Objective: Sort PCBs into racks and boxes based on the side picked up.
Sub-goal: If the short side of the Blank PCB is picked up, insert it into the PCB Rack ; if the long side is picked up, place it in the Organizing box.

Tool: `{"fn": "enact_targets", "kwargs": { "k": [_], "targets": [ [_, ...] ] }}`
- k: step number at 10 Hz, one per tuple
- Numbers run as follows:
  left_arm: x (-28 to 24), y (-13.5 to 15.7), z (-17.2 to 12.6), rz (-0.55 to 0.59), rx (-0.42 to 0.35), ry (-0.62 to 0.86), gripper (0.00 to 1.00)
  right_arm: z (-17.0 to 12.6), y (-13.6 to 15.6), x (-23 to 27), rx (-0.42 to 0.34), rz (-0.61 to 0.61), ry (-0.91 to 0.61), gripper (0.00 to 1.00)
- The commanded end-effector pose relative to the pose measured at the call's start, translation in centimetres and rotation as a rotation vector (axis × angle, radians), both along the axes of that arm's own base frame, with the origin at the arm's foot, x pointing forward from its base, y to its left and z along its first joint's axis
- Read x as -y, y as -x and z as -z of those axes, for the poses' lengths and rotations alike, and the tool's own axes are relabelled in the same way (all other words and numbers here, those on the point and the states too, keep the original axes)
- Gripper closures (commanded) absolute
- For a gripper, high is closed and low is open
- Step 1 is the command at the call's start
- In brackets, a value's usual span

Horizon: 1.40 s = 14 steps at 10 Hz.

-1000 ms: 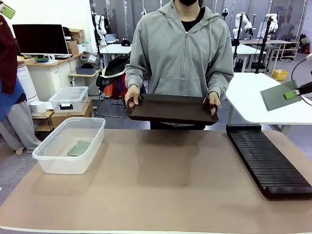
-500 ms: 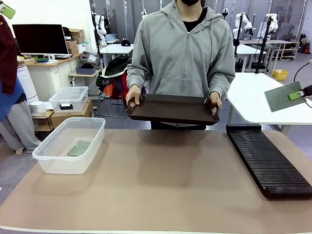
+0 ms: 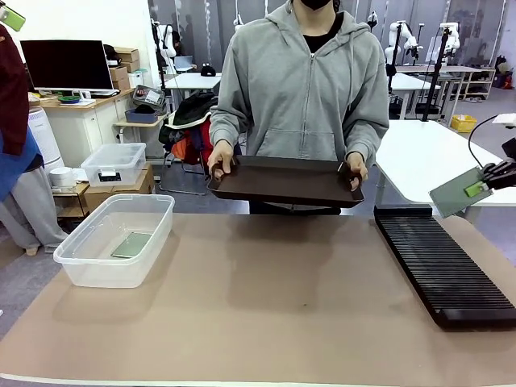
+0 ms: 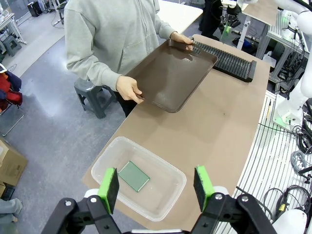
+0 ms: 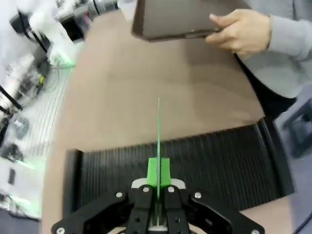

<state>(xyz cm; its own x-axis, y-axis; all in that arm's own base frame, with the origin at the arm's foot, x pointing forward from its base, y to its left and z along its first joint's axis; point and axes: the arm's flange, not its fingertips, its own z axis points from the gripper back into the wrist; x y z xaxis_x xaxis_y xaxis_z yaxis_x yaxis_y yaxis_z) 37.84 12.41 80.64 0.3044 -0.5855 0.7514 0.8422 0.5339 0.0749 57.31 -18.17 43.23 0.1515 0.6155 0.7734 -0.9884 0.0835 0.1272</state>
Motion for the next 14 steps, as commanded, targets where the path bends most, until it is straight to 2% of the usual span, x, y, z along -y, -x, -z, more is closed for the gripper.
{"fn": "enact_targets", "kwargs": {
  "k": [1, 4, 6, 7, 8, 11, 12, 14],
  "targets": [
    [0.2, 0.1, 0.1, -0.009, -0.005, 0.003, 0.17, 2.1, 1.4, -0.5, 0.183, -0.003, -0.018, 0.97],
    [0.2, 0.1, 0.1, -0.009, -0.005, 0.003, 0.17, 4.5, 1.2, -1.3, 0.234, 0.012, -0.077, 0.97],
    [0.2, 0.1, 0.1, -0.009, -0.005, 0.003, 0.17, 5.2, 1.1, -1.6, 0.306, 0.019, -0.087, 0.97],
    [0.2, 0.1, 0.1, -0.009, -0.005, 0.003, 0.17, 4.0, 1.1, -1.7, 0.167, 0.087, -0.167, 0.97],
    [0.2, 0.1, 0.1, -0.009, -0.005, 0.003, 0.17, 5.1, 0.7, -0.9, 0.233, 0.006, -0.087, 0.97],
    [0.2, 0.1, 0.1, -0.009, -0.005, 0.003, 0.17, 5.1, 0.7, -1.0, 0.220, 0.022, -0.109, 0.97],
    [0.2, 0.1, 0.1, -0.009, -0.005, 0.003, 0.17, 5.6, -0.3, -1.3, 0.343, 0.023, -0.098, 0.97],
    [0.2, 0.1, 0.1, -0.009, -0.005, 0.003, 0.17, 6.6, -0.9, -1.1, 0.447, -0.071, -0.168, 0.97]
  ]
}}
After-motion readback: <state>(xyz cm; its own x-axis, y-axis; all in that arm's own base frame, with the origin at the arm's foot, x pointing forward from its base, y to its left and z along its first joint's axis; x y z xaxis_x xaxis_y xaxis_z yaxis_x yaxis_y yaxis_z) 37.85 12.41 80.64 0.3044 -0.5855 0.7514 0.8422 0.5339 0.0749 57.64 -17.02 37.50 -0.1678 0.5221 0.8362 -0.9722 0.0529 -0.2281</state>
